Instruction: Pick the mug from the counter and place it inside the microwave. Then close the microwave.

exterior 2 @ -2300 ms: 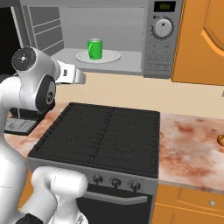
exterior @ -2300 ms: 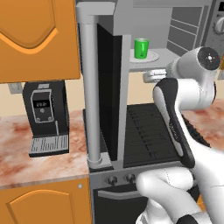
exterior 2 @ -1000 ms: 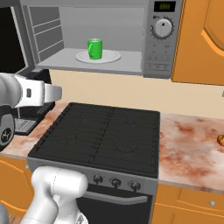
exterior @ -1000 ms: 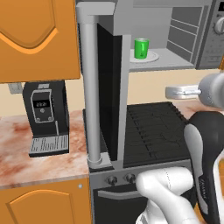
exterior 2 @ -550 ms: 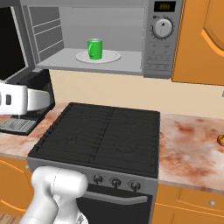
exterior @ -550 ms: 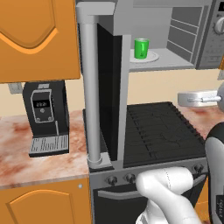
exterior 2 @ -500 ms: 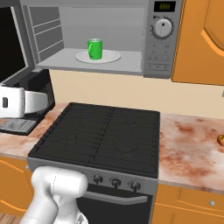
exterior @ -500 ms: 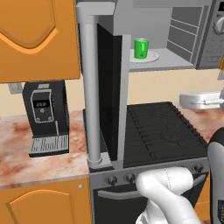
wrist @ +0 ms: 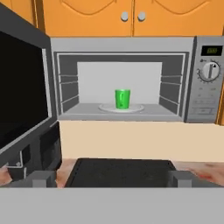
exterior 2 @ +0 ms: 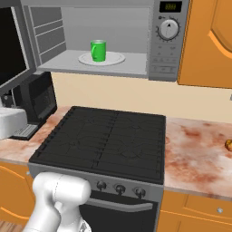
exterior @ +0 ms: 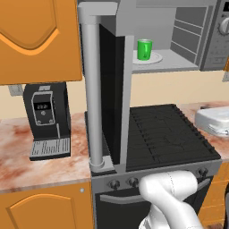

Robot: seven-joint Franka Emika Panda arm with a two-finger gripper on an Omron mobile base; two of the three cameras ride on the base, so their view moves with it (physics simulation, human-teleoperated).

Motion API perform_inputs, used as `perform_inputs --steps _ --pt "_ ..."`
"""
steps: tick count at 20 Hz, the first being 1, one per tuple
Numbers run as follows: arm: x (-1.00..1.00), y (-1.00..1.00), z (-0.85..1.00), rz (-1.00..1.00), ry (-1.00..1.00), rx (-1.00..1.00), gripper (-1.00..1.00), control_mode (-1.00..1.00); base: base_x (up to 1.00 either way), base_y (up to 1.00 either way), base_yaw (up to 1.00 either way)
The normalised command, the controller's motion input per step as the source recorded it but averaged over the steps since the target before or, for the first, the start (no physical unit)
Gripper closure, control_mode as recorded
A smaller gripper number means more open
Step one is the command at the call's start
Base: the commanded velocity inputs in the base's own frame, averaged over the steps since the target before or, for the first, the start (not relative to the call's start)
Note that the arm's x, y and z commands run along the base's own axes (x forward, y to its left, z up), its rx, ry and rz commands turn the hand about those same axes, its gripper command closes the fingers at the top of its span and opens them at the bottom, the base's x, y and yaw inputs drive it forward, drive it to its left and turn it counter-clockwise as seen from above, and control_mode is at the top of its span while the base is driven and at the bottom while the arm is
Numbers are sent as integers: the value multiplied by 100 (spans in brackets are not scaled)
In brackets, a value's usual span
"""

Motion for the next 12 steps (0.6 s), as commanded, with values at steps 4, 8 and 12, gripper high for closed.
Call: perform_inputs --steps 4,8,12 --pt "-46 2 25 0 -11 -1 -100 -100 0 0 0" --pt "-66 8 24 0 -4 0 -100 -100 0 0 0" --pt "-63 6 13 0 -2 0 -100 -100 0 0 0"
